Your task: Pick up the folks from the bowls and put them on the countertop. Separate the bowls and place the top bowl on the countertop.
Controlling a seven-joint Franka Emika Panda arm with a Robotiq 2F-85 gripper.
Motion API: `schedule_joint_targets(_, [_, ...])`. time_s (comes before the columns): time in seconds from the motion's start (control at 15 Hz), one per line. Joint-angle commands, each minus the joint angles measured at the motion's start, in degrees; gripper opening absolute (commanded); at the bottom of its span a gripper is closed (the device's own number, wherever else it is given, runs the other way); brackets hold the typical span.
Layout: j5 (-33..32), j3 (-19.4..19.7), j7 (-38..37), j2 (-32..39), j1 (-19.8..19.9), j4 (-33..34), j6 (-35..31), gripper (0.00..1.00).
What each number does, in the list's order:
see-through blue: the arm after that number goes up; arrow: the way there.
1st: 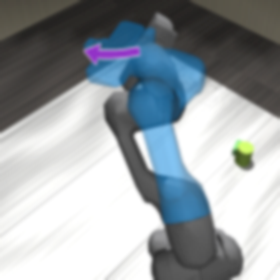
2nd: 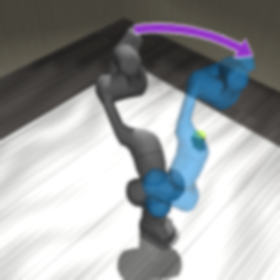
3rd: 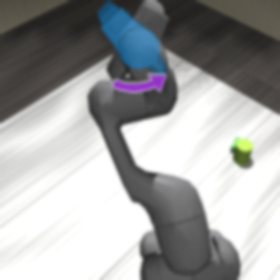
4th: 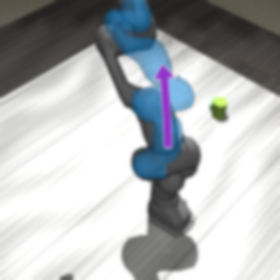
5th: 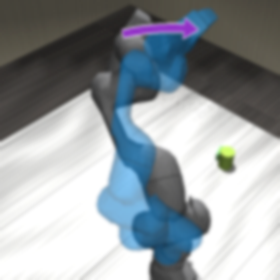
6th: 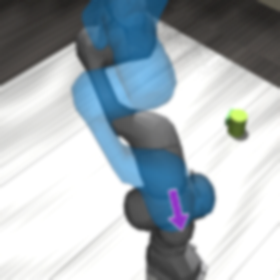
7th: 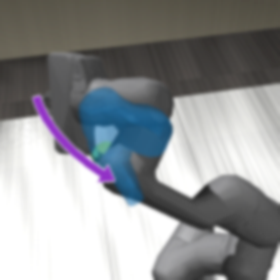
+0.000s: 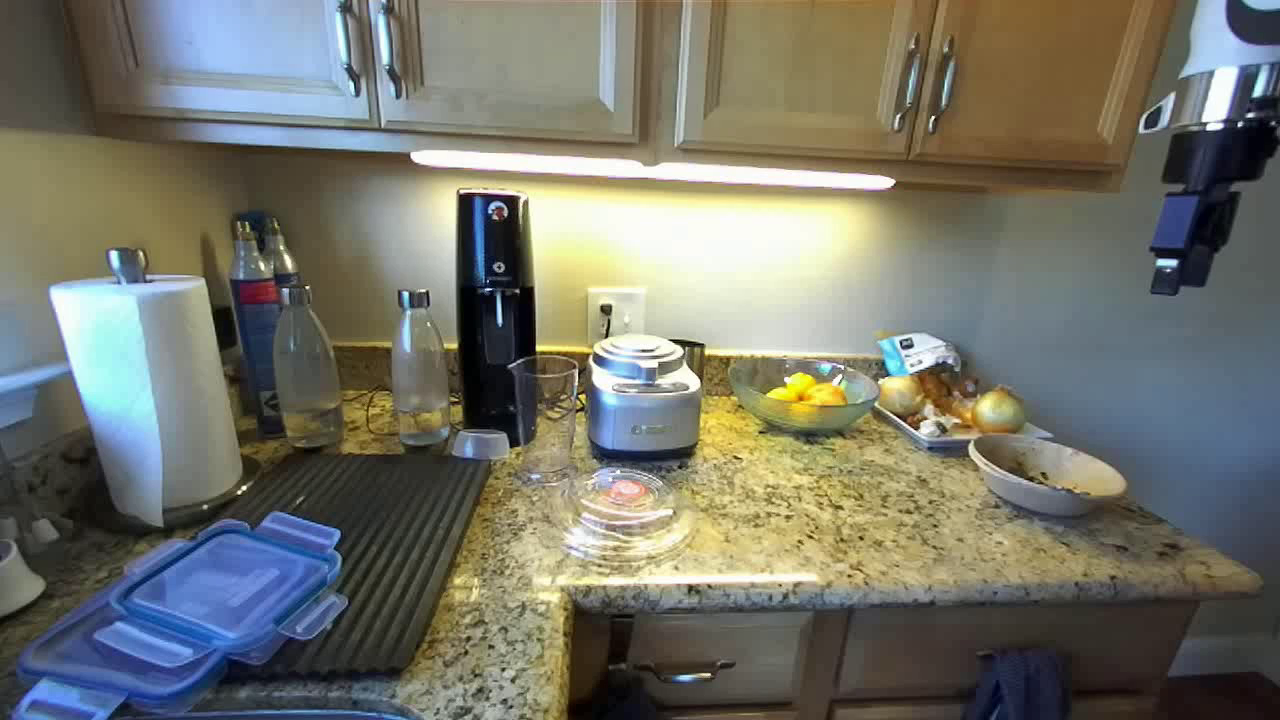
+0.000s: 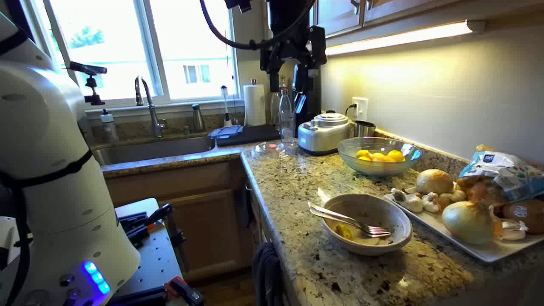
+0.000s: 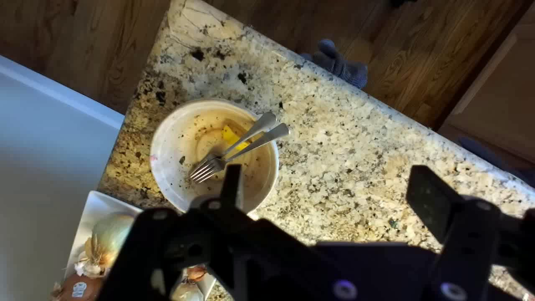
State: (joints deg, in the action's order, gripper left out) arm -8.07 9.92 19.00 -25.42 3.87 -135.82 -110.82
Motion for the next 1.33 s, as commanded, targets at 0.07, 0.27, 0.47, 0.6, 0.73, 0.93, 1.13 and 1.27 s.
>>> schedule_joint_targets(0.07, [0.1, -0.2, 0.1, 0.1, 0.2, 0.1, 0.1, 1.0])
schedule_joint_targets(0.27, [0.1, -0.2, 0.1, 0.1, 0.2, 0.1, 0.1, 1.0])
schedule_joint_targets(0.47, [1.1, -0.5, -3.7, 2.1, 0.8, 0.1, -0.9, 1.0])
schedule_joint_targets(0.6, [2.9, 0.0, -6.9, 4.4, 1.1, -0.1, -2.5, 1.0])
schedule_joint_targets(0.73, [4.4, 0.0, -11.0, 7.0, 1.8, -0.2, -4.6, 1.0])
schedule_joint_targets(0.93, [8.0, 0.0, -16.5, 11.2, 2.7, -0.6, -9.6, 1.0])
schedule_joint_targets(1.13, [9.5, -0.3, -19.9, 14.9, 3.4, -1.1, -13.9, 1.0])
schedule_joint_targets(1.27, [9.3, -0.1, -19.8, 16.0, 3.7, -1.0, -14.4, 1.0])
